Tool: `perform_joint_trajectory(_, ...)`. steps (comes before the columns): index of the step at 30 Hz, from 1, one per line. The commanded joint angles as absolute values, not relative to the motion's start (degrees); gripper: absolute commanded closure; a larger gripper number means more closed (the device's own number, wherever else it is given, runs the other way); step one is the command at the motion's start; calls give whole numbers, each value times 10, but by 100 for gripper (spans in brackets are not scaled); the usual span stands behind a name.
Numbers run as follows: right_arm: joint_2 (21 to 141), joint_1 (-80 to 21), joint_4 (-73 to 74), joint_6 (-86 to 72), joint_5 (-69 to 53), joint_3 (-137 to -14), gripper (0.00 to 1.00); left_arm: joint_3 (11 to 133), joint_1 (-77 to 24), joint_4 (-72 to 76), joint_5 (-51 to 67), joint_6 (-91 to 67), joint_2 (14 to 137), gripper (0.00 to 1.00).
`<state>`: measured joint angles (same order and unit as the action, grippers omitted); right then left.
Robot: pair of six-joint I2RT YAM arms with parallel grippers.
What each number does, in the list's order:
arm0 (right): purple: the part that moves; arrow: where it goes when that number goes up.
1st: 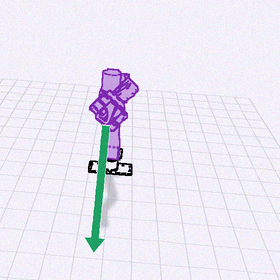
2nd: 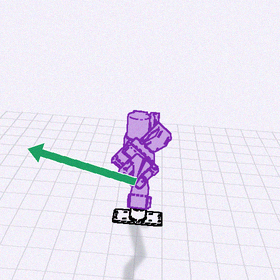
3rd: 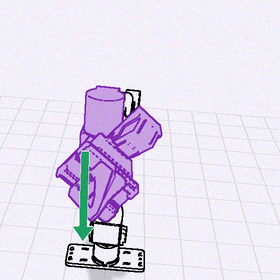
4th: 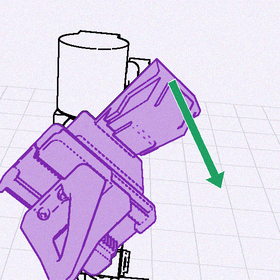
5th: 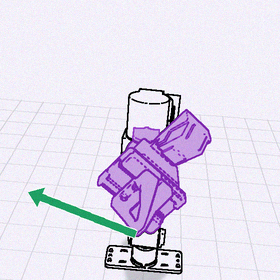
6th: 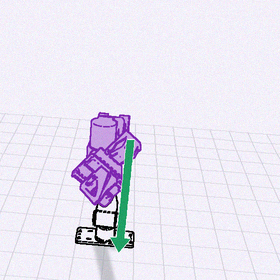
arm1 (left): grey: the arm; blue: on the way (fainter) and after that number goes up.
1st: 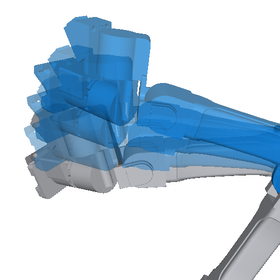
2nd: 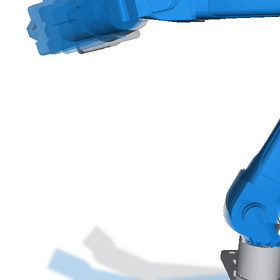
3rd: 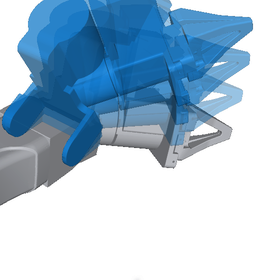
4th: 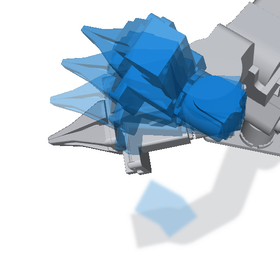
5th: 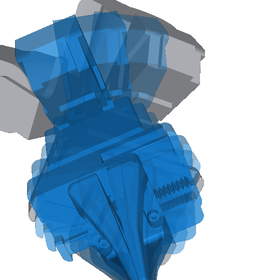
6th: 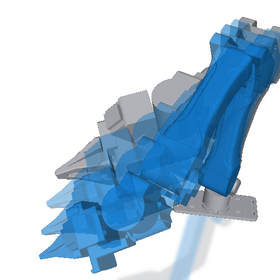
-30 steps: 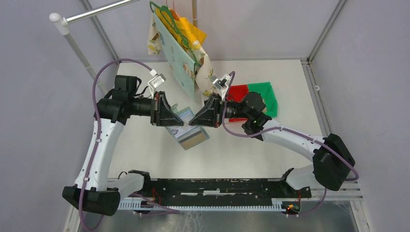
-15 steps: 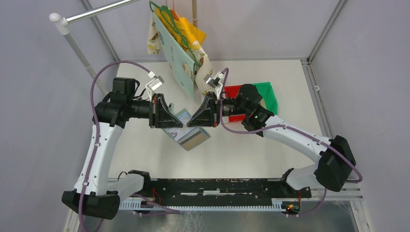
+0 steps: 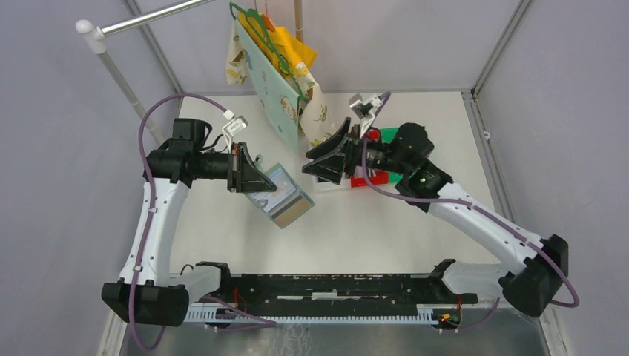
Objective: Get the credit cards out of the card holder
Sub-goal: Remove the credit card from the card holder.
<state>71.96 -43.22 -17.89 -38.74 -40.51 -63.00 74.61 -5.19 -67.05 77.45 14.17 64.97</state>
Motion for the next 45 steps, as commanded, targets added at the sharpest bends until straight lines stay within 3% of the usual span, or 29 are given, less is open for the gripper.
perform_joint_trajectory(1, 646, -427, -195, -404, -301, -587, 31, 736, -3, -594, 743, 73, 651, 98)
perform_joint_trajectory(7, 662, -471, -337, -511, -300, -486, 31, 732, 47, -579, 768, 49, 666, 98)
perform_joint_trajectory(14, 754, -532, -456, -582, -262, -489, 32, 732, 51, -580, 766, 36, 656, 98)
perform_joint_trajectory(22, 848, -538, -601, -675, -256, -497, 39, 749, 51, -580, 773, 9, 658, 98)
perform_joint_trajectory(34, 886, -540, -630, -699, -248, -511, 43, 757, 51, -583, 786, 5, 646, 98)
perform_joint_trajectory(37, 901, -545, -658, -716, -241, -519, 49, 760, 51, -582, 785, 6, 646, 98)
perform_joint_trajectory(45, 951, -559, -780, -788, -221, -537, 83, 763, 51, -580, 784, 4, 640, 98)
